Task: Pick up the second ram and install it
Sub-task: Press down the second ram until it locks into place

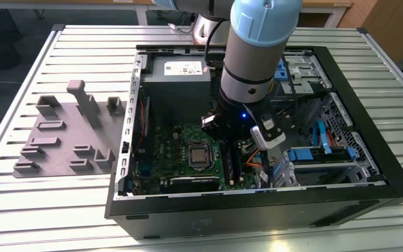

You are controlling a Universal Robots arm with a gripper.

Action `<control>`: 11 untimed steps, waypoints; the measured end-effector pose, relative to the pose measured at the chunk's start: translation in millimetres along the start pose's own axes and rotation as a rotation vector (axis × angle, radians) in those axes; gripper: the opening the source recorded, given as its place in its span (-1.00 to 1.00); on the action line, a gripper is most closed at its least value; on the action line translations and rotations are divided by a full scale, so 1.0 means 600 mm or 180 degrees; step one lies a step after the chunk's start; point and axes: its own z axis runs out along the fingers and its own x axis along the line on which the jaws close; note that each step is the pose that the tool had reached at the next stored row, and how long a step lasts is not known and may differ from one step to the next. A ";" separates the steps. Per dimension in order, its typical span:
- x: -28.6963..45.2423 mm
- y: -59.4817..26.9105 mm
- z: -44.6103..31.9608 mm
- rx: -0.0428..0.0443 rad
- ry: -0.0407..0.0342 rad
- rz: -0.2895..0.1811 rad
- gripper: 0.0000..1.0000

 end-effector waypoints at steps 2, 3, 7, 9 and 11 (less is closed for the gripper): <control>0.000 0.000 0.003 0.0000 0.0002 0.0000 -0.72; 0.000 0.000 0.005 0.0000 0.0004 0.0000 -0.72; 0.000 0.000 0.005 0.0001 0.0005 0.0000 -0.72; 0.000 0.000 0.005 0.0000 0.0005 0.0000 -0.72; 0.000 0.000 0.006 0.0000 0.0005 0.0000 -0.70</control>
